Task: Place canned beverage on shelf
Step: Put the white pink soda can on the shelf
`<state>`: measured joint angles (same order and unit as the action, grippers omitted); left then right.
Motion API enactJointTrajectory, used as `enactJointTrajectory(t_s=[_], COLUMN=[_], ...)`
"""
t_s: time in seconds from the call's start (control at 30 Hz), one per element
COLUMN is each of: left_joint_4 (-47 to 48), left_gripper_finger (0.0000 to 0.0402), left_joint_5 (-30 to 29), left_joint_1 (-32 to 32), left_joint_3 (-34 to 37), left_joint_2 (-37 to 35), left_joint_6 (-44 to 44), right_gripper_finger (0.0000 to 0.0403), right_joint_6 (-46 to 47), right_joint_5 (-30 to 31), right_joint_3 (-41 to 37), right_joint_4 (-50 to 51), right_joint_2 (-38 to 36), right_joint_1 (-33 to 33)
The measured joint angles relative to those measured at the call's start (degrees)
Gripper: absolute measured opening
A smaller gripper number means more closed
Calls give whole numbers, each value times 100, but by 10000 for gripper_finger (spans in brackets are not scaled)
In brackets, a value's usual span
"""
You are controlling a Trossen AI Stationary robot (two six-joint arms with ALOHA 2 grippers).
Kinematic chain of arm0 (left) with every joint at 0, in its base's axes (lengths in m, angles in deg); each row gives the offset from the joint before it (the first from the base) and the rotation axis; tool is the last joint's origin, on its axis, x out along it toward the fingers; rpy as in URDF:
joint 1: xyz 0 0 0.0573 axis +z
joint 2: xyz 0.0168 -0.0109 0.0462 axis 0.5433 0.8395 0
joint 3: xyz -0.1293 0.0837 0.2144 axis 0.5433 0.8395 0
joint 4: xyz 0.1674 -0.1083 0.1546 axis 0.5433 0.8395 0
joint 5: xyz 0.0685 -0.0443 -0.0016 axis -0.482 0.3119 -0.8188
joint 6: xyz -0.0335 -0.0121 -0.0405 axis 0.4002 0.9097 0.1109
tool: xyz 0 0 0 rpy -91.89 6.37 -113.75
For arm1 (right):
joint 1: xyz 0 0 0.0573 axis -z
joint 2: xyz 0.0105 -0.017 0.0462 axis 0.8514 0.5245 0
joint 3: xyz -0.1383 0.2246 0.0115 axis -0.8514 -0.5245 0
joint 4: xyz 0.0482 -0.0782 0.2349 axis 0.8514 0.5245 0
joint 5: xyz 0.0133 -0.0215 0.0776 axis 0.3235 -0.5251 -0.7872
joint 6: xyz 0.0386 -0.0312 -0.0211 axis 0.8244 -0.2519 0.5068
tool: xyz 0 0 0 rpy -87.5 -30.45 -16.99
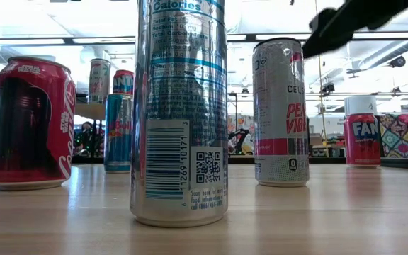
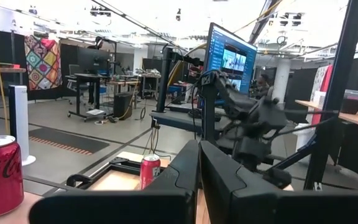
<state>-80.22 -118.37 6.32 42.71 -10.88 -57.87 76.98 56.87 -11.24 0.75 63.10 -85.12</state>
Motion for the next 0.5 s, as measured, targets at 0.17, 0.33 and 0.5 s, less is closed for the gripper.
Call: enactJointTrajectory(t_s=[0.17, 0.33, 0.5], left_joint_4=[-28, -45, -45], left_gripper_finger=[0, 0, 0], left_joint_5=[2, -6, -9], left_joint_1=[0, 0, 0], left_joint_3=[-5, -16, -16], left_joint_2=[12, 49, 56], left_joint_6=[-28, -46, -48], right_gripper_finger=[350, 350, 350], right_joint_6=[-4, -60, -243], right_joint_5=[-399, -475, -614], right_joint_3=[-401, -429, -431], right_joint_4=[-610, -743, -1265], right_joint_2=[101, 113, 402], right_joint_1=[207, 318, 350])
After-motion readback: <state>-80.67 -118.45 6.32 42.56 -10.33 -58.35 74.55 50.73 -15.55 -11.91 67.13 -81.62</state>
